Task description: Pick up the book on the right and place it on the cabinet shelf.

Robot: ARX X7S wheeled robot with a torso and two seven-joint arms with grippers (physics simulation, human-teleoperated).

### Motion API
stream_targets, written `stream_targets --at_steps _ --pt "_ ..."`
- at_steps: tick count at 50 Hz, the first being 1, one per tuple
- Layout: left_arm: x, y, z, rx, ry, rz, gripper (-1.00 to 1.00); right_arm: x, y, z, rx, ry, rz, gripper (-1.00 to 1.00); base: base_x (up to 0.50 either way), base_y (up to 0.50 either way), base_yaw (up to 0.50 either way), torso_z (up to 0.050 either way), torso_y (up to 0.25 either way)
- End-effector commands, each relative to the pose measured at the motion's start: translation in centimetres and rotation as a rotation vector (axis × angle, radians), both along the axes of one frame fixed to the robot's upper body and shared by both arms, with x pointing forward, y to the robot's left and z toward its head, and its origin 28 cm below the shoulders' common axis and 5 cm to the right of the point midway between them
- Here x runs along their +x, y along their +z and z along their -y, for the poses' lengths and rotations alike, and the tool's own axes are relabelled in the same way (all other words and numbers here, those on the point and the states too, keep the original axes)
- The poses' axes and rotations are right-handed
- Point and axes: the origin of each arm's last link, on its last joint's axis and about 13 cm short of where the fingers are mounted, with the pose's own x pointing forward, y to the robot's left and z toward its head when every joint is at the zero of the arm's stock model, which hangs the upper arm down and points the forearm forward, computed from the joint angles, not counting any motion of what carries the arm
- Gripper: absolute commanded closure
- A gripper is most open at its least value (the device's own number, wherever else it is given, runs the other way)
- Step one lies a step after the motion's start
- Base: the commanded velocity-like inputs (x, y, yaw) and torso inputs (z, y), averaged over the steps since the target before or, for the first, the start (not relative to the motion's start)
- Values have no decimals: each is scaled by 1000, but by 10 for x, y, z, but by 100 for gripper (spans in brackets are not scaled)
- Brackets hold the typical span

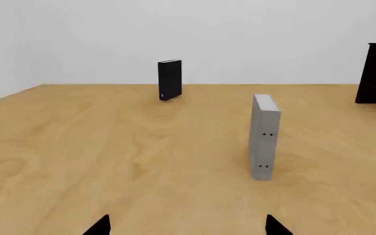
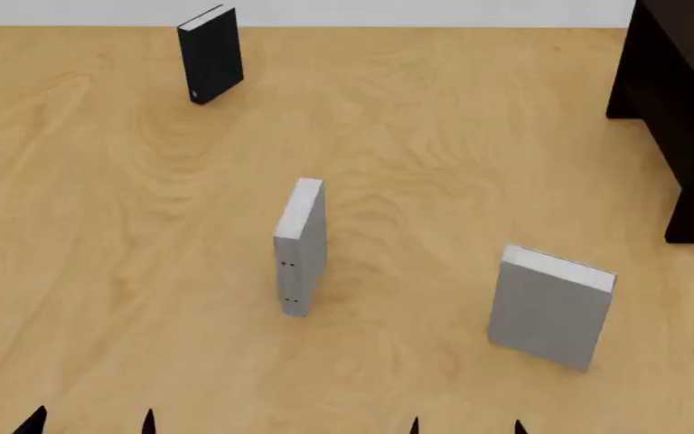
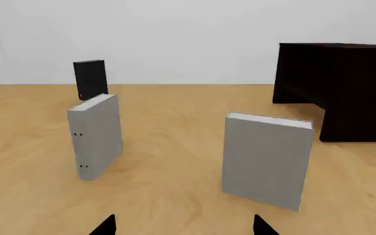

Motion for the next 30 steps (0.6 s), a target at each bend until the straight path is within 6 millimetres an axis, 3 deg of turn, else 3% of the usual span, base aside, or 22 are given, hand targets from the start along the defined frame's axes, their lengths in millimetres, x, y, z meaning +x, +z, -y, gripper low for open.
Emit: stream_targets --at_steps 1,5,9,23,30 --pt "1 -2 0 0 0 0 -100 2 -1 0 0 0 0 -100 0 0 0 0 0" --pt "2 8 0 15 -12 -1 -100 1 11 1 145 35 11 -100 0 0 0 0 0" --pt "8 26 -3 12 -14 26 -100 5 28 5 -66 -23 -38 -100 0 0 0 0 0" --pt "20 80 -1 38 -39 106 -100 19 103 15 -34 13 58 -100 0 0 0 0 0" --pt "24 97 0 33 -67 107 -100 23 125 19 -60 3 87 -100 0 0 0 0 0"
